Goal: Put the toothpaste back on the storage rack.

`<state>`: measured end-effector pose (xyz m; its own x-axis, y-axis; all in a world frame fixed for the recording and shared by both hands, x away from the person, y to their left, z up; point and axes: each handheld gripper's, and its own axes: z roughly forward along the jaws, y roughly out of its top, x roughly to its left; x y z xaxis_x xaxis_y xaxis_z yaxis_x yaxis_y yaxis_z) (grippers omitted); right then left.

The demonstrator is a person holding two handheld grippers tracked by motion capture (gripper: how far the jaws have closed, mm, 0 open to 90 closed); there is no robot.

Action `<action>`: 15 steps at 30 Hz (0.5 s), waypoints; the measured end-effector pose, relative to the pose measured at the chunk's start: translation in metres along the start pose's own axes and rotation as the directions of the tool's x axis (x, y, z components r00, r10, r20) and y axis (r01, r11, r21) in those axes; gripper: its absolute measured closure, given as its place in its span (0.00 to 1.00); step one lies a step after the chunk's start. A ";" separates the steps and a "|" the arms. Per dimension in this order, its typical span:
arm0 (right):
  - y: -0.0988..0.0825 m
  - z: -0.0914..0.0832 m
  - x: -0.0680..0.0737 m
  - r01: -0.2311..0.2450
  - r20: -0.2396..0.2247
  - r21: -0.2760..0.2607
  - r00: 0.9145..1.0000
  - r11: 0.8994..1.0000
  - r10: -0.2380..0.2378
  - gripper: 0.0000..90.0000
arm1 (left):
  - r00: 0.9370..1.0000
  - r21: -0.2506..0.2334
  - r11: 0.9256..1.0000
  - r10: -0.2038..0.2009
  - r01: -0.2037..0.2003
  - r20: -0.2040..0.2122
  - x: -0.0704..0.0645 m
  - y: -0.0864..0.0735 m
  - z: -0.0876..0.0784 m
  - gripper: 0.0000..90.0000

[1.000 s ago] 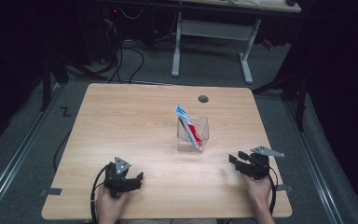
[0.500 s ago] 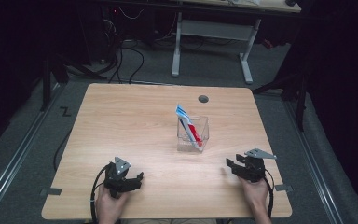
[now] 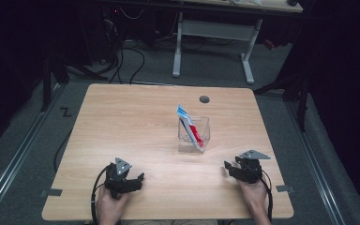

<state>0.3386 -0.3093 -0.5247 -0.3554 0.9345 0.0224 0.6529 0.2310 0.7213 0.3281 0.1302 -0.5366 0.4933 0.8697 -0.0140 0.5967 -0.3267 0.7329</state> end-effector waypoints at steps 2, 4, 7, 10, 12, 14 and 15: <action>-0.002 0.003 0.001 0.007 0.007 0.009 1.000 1.000 -0.008 0.48 | 1.000 0.000 1.000 0.000 0.000 0.000 0.000 0.000 0.000 0.19; -0.004 0.003 0.002 0.011 0.015 -0.013 1.000 1.000 -0.010 0.48 | 1.000 0.000 1.000 0.000 0.000 0.000 0.000 0.000 0.000 0.19; -0.004 0.004 0.003 0.025 0.028 -0.016 0.999 1.000 -0.025 0.47 | 1.000 0.000 1.000 0.000 0.000 0.000 0.000 0.000 0.000 0.19; -0.004 0.004 0.003 0.024 0.030 -0.014 0.999 1.000 -0.024 0.46 | 1.000 0.000 1.000 0.000 0.000 0.000 0.000 0.000 0.000 0.19; -0.004 0.004 0.003 0.019 0.035 -0.011 0.999 1.000 -0.018 0.44 | 1.000 0.000 1.000 0.000 0.000 0.001 0.000 0.000 0.000 0.19; -0.004 0.005 0.003 0.017 0.037 -0.010 0.999 1.000 -0.016 0.43 | 1.000 0.000 1.000 0.000 0.000 0.001 0.000 0.000 0.000 0.19; -0.004 0.005 0.003 0.015 0.038 -0.010 0.999 1.000 -0.015 0.43 | 1.000 -0.001 1.000 -0.001 0.001 0.002 0.000 0.000 0.000 0.19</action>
<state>0.3381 -0.3060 -0.5306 -0.3396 0.9404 -0.0146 0.6410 0.2428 0.7282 0.3281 0.1306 -0.5367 0.4943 0.8691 -0.0163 0.5963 -0.3254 0.7338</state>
